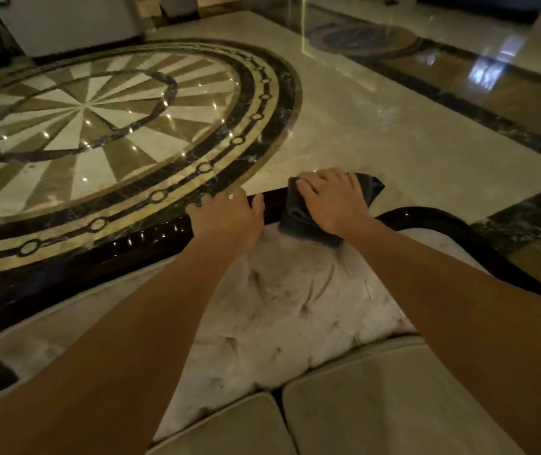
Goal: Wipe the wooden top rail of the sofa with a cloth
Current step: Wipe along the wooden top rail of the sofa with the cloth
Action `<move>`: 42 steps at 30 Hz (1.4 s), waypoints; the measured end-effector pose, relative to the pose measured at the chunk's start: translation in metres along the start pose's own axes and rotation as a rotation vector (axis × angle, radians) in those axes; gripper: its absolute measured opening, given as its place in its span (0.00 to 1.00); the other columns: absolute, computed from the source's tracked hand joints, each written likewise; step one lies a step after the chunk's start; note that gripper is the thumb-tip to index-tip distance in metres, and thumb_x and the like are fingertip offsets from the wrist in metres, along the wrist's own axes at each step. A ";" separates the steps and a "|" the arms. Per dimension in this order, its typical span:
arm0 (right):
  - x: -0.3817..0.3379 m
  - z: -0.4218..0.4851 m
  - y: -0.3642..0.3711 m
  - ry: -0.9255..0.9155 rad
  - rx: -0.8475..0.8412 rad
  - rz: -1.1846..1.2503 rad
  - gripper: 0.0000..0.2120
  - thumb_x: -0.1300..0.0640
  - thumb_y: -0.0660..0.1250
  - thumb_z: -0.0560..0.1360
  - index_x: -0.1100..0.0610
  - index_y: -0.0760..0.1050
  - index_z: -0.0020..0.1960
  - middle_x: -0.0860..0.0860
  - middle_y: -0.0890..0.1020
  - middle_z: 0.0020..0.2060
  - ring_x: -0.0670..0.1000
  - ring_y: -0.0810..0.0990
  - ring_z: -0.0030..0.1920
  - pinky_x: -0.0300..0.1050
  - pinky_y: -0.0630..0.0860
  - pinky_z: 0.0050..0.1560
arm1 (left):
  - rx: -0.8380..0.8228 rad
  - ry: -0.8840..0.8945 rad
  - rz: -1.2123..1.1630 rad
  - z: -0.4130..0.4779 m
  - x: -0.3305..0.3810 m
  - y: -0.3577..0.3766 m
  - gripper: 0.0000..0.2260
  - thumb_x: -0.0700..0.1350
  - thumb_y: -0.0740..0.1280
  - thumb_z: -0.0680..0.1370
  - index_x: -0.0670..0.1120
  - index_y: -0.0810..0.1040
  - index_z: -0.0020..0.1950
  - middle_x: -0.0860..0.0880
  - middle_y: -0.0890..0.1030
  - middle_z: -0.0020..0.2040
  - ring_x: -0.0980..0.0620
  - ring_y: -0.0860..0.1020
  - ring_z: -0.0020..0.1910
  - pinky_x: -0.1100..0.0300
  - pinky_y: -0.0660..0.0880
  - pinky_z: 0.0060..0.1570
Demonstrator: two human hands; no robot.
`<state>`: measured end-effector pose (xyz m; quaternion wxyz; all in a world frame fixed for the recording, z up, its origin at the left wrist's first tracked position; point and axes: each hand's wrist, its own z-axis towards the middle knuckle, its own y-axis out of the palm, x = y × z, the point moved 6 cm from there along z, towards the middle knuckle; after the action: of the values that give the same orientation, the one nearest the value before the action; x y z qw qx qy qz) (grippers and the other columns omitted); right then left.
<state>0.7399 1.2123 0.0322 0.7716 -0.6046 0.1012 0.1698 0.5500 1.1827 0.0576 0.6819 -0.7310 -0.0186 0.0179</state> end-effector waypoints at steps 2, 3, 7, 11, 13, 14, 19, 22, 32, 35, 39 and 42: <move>0.034 0.006 -0.001 0.045 0.021 0.039 0.22 0.43 0.48 0.83 0.46 0.76 0.65 0.51 0.79 0.63 0.57 0.72 0.66 0.56 0.61 0.70 | -0.003 0.041 0.013 0.007 0.028 0.001 0.25 0.60 0.46 0.83 0.47 0.69 0.70 0.40 0.75 0.67 0.36 0.70 0.67 0.37 0.63 0.65; 0.047 0.010 0.001 0.052 0.033 0.055 0.22 0.43 0.48 0.82 0.46 0.76 0.65 0.50 0.80 0.62 0.56 0.72 0.66 0.56 0.61 0.70 | -0.011 0.060 0.017 0.012 0.043 0.003 0.25 0.60 0.46 0.83 0.47 0.69 0.70 0.40 0.75 0.68 0.36 0.70 0.67 0.37 0.63 0.65; 0.097 0.015 -0.001 0.087 0.009 0.176 0.27 0.43 0.45 0.81 0.52 0.77 0.64 0.53 0.81 0.61 0.58 0.75 0.64 0.57 0.67 0.68 | -0.014 0.108 0.048 0.023 0.094 0.006 0.26 0.61 0.44 0.83 0.48 0.69 0.70 0.41 0.74 0.68 0.36 0.71 0.67 0.38 0.64 0.64; 0.141 0.014 0.013 0.331 -0.026 0.585 0.19 0.48 0.51 0.84 0.50 0.73 0.69 0.56 0.81 0.59 0.59 0.78 0.59 0.59 0.71 0.65 | -0.003 0.192 0.075 0.034 0.156 0.016 0.25 0.60 0.46 0.83 0.47 0.69 0.70 0.42 0.74 0.68 0.38 0.71 0.68 0.40 0.65 0.64; 0.146 0.013 0.018 0.394 -0.038 0.768 0.18 0.49 0.51 0.84 0.49 0.71 0.70 0.58 0.80 0.61 0.60 0.78 0.60 0.58 0.71 0.66 | 0.016 0.254 0.121 0.038 0.185 0.021 0.22 0.58 0.47 0.84 0.47 0.70 0.67 0.43 0.75 0.66 0.38 0.72 0.65 0.41 0.66 0.62; 0.150 0.013 0.021 0.415 -0.068 0.805 0.19 0.52 0.52 0.85 0.52 0.70 0.72 0.59 0.78 0.64 0.61 0.77 0.62 0.55 0.71 0.67 | 0.021 0.283 0.142 0.040 0.200 0.025 0.21 0.57 0.47 0.84 0.47 0.70 0.66 0.43 0.76 0.65 0.39 0.73 0.64 0.42 0.67 0.62; 0.175 -0.019 0.092 0.508 -0.420 0.527 0.22 0.56 0.47 0.86 0.60 0.58 0.79 0.57 0.64 0.78 0.60 0.58 0.79 0.52 0.57 0.75 | 0.026 0.353 0.274 0.050 0.243 0.042 0.24 0.58 0.49 0.84 0.46 0.64 0.73 0.41 0.72 0.70 0.38 0.70 0.67 0.40 0.66 0.63; 0.177 -0.023 0.098 0.279 -0.434 0.310 0.24 0.55 0.47 0.86 0.53 0.51 0.82 0.50 0.55 0.82 0.57 0.43 0.82 0.60 0.40 0.79 | 0.109 0.439 0.468 0.050 0.263 0.054 0.26 0.57 0.52 0.83 0.46 0.60 0.78 0.40 0.63 0.77 0.36 0.63 0.74 0.39 0.63 0.68; 0.330 -0.001 0.065 0.291 -0.331 -0.117 0.27 0.42 0.39 0.84 0.48 0.56 0.80 0.53 0.53 0.82 0.63 0.44 0.81 0.66 0.41 0.78 | -0.084 0.490 0.657 0.045 0.308 0.148 0.17 0.53 0.54 0.84 0.46 0.79 0.60 0.47 0.82 0.55 0.46 0.79 0.56 0.46 0.64 0.66; 0.345 -0.011 0.059 0.401 -0.287 -0.120 0.28 0.45 0.41 0.84 0.54 0.57 0.80 0.56 0.54 0.81 0.66 0.45 0.80 0.65 0.41 0.78 | -0.057 0.372 0.372 0.057 0.310 0.155 0.21 0.55 0.50 0.85 0.42 0.75 0.60 0.42 0.81 0.56 0.42 0.80 0.55 0.48 0.69 0.56; 0.298 -0.027 0.074 0.094 -0.195 -0.095 0.28 0.45 0.45 0.84 0.55 0.56 0.81 0.57 0.58 0.81 0.66 0.50 0.80 0.62 0.46 0.79 | -0.193 0.210 -0.058 0.086 0.329 0.174 0.19 0.52 0.49 0.85 0.42 0.73 0.63 0.40 0.77 0.63 0.39 0.76 0.62 0.45 0.68 0.62; 0.359 -0.024 0.063 0.165 -0.247 -0.071 0.24 0.49 0.49 0.83 0.54 0.63 0.77 0.56 0.67 0.77 0.65 0.63 0.75 0.62 0.59 0.75 | -0.230 0.187 -0.092 0.102 0.343 0.192 0.21 0.56 0.47 0.84 0.47 0.70 0.68 0.41 0.76 0.65 0.38 0.74 0.63 0.43 0.67 0.62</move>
<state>1.0480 1.2528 -0.1607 0.6860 -0.7099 0.1213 0.1035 0.8877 1.2881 -0.1417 0.5926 -0.8011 0.0099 -0.0838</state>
